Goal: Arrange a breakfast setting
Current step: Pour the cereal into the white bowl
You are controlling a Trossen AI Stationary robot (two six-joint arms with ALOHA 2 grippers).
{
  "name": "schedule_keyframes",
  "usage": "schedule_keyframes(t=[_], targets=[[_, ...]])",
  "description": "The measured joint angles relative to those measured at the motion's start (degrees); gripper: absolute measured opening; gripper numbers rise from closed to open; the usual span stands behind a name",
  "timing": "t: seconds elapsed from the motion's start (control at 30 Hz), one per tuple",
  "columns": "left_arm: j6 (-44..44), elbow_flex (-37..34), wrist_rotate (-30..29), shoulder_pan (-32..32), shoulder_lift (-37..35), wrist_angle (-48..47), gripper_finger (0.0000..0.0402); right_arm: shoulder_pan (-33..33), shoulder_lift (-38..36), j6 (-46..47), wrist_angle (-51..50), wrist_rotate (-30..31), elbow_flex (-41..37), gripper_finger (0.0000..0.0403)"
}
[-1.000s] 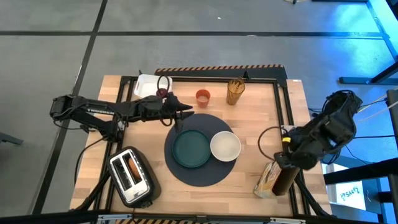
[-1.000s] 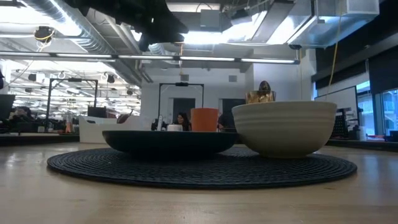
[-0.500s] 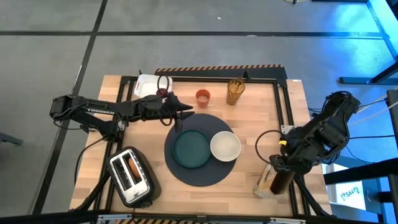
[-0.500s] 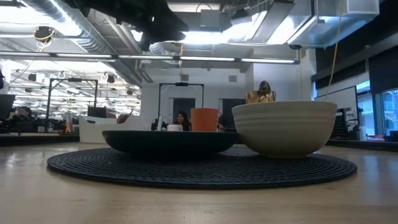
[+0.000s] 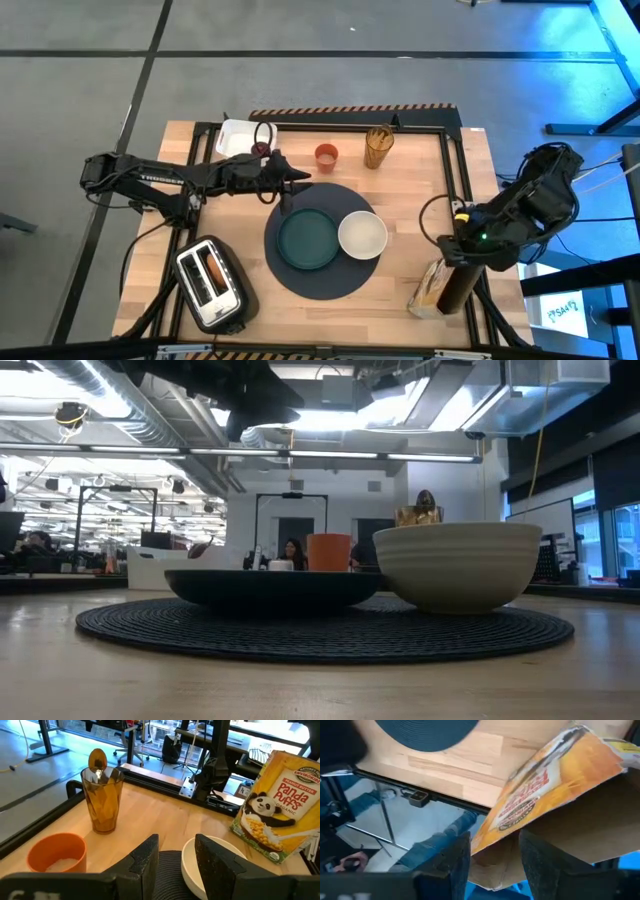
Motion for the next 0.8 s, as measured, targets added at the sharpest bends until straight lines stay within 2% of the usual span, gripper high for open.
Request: schedule_keyframes(t=[0.23, 0.5, 0.67, 0.8], targets=[[0.02, 0.00, -0.04, -0.49, 0.00, -0.77, 0.0124, 0.00, 0.43, 2.45, -0.64, -7.29, -3.05, 0.0156], [0.17, 0.00, -0.02, -0.64, 0.00, -0.97, 0.0124, 0.00, 0.41, 2.38, 2.45, -4.56, -5.18, 0.0156], [1.37, 0.00, -0.02, -0.67, 0.00, -0.96, 0.0124, 0.00, 0.32, 2.47, 4.37, -5.09, -5.18, 0.0156], [1.50, 0.00, -0.02, -0.67, 0.00, -0.94, 0.0124, -0.16, 0.87, 2.31, 1.15, -4.01, -5.18, 0.0156]])
